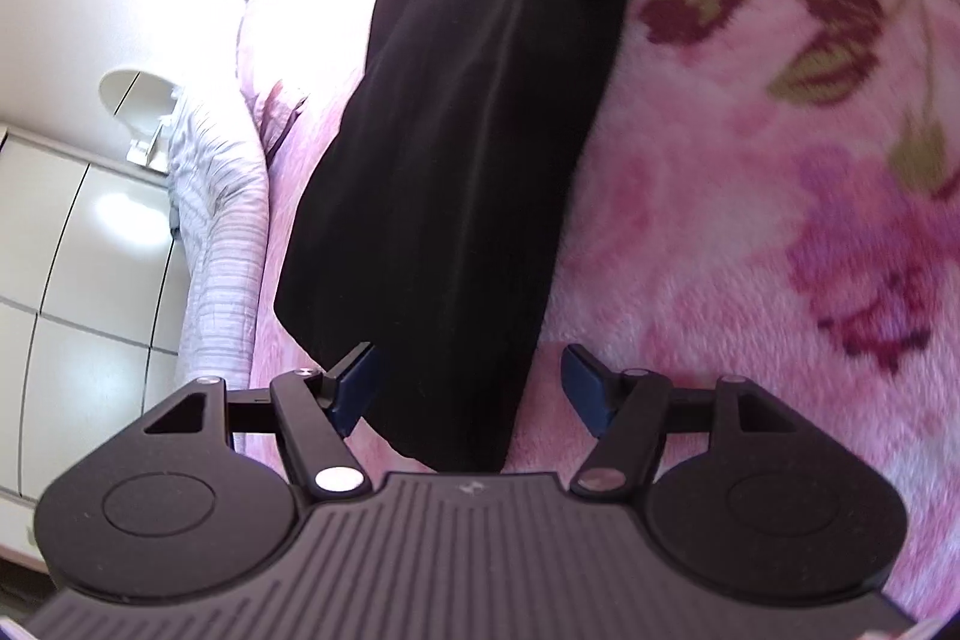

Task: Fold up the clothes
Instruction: 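Grasp the bundle edge with the left gripper while the right gripper grasps beside it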

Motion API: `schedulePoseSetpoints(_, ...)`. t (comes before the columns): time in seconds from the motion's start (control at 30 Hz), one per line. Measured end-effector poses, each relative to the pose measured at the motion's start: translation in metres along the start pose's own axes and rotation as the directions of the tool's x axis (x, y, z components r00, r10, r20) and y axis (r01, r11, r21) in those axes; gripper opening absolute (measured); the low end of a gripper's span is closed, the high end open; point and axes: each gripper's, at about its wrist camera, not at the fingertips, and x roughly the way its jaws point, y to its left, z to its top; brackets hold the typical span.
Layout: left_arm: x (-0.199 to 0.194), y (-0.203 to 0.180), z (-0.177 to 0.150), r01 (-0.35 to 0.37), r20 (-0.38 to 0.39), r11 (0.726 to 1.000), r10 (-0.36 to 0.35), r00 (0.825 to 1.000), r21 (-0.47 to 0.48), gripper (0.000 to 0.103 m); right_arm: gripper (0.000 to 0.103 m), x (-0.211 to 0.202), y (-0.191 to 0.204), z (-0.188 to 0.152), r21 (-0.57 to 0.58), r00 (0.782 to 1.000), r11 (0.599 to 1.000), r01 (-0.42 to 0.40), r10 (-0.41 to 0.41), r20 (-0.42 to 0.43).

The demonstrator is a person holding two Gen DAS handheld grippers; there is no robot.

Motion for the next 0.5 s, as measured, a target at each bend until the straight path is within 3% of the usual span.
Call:
schedulePoseSetpoints(0.07,0.004,-0.001,0.004,-0.026,0.004,1.0,0.026,1.0,0.006,0.065,0.068,0.014,0.016,0.004,-0.139,0.998,0.988,0.068,-0.067,0.008)
schedulePoseSetpoints(0.13,0.008,-0.002,0.009,-0.051,0.007,0.999,0.051,0.999,0.012,0.071,0.032,0.027,0.016,0.009,-0.209,0.997,0.975,0.069,-0.072,-0.006)
schedulePoseSetpoints(0.17,0.01,-0.003,0.011,-0.064,0.009,0.998,0.064,0.998,0.015,0.073,0.025,0.03,0.008,0.011,-0.201,0.998,0.978,0.06,-0.063,-0.005)
schedulePoseSetpoints(0.3,0.017,-0.005,0.02,-0.115,0.018,0.993,0.115,0.993,0.027,0.076,0.018,0.015,-0.035,0.019,-0.112,0.999,0.993,0.048,-0.045,0.029)
schedulePoseSetpoints(0.37,0.025,-0.011,0.028,-0.162,0.018,0.983,0.161,0.987,0.09,0.074,0.018,0.004,-0.06,0.022,-0.056,0.999,0.998,0.034,-0.032,0.035)
schedulePoseSetpoints(0.4,0.03,-0.012,0.032,-0.176,0.017,0.977,0.175,0.984,0.121,0.072,0.018,0.0,-0.071,0.021,-0.028,0.999,0.999,0.028,-0.027,0.035)
schedulePoseSetpoints(0.47,0.039,-0.012,0.04,-0.148,-0.009,0.979,0.15,0.989,0.139,0.052,0.018,-0.001,-0.081,0.009,0.002,1.0,1.0,0.0,0.0,0.02)
schedulePoseSetpoints(0.5,0.044,-0.011,0.044,-0.121,-0.029,0.983,0.127,0.992,0.137,0.034,0.019,0.0,-0.082,-0.001,0.003,1.0,1.0,-0.011,0.011,0.01)
